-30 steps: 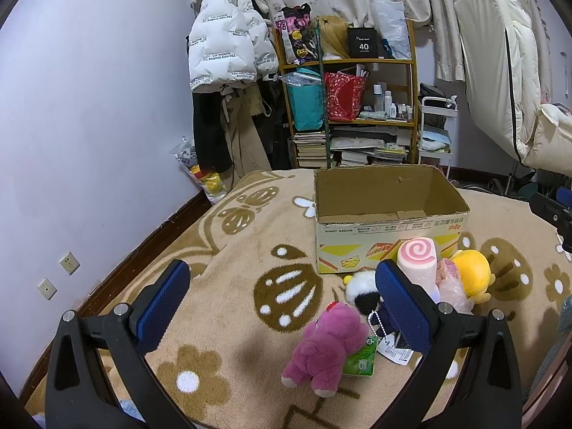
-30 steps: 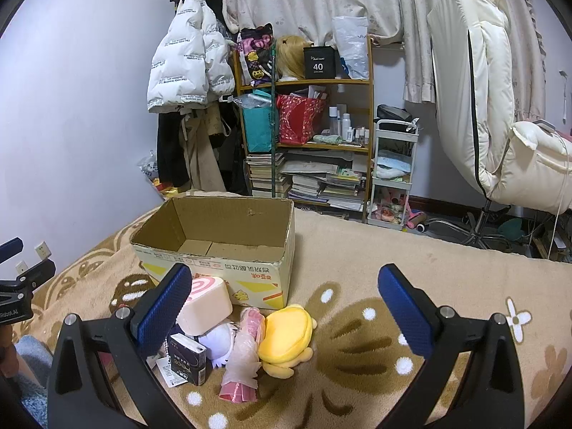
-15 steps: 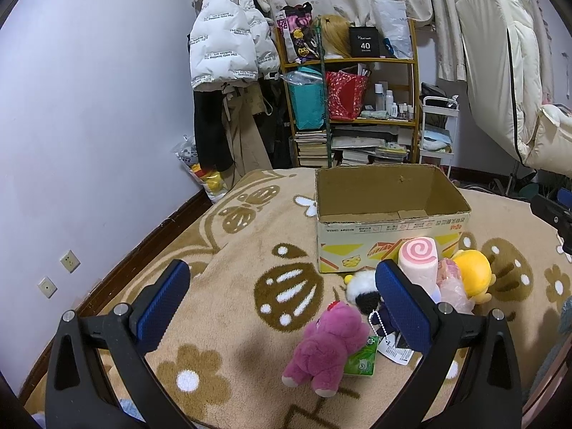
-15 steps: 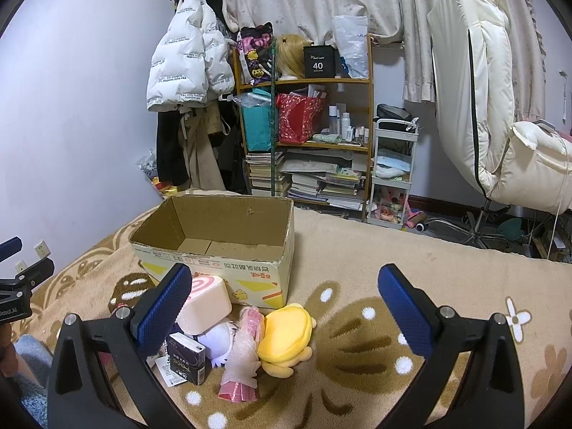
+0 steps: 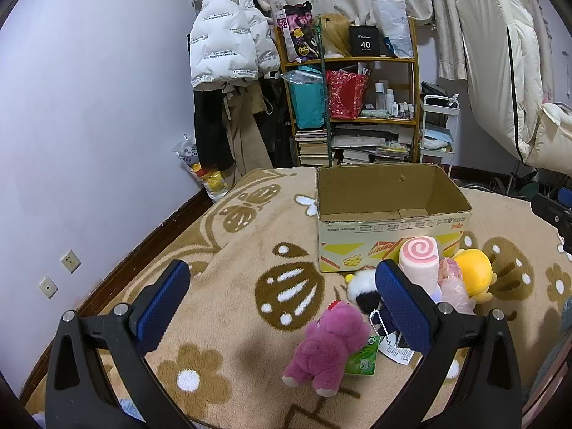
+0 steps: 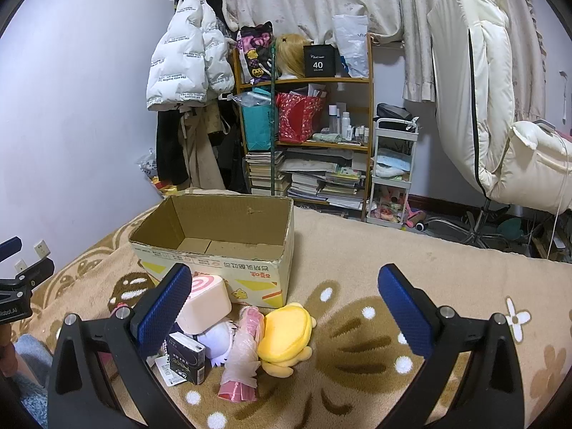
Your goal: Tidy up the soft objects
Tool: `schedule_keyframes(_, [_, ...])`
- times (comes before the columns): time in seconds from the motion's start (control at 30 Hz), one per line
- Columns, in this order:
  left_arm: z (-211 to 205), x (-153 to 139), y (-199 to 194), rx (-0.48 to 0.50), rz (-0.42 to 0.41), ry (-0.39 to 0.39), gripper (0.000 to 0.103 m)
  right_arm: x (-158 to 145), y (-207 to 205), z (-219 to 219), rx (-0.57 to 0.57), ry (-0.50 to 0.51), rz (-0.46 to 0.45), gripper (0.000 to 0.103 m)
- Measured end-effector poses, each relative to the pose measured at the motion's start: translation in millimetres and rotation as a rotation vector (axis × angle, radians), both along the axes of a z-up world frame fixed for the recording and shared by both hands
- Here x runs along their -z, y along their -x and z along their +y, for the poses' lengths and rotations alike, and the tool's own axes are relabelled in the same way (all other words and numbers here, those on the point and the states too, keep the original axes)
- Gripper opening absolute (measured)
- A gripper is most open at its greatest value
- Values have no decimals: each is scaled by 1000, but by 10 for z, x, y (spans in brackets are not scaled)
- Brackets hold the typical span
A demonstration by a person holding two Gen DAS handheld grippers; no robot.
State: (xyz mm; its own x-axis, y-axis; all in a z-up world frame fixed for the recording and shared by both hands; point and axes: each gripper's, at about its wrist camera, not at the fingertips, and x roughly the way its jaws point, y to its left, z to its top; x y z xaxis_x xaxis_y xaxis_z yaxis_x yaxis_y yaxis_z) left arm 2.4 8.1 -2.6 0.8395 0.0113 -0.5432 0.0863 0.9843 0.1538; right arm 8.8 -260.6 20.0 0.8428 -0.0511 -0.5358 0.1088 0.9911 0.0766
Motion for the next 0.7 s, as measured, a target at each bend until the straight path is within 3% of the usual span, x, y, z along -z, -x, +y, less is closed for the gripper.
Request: schedule_keyframes(0.7, [4,0,-1,0,1,-2,102,17,-6,2,-6,5,2,103])
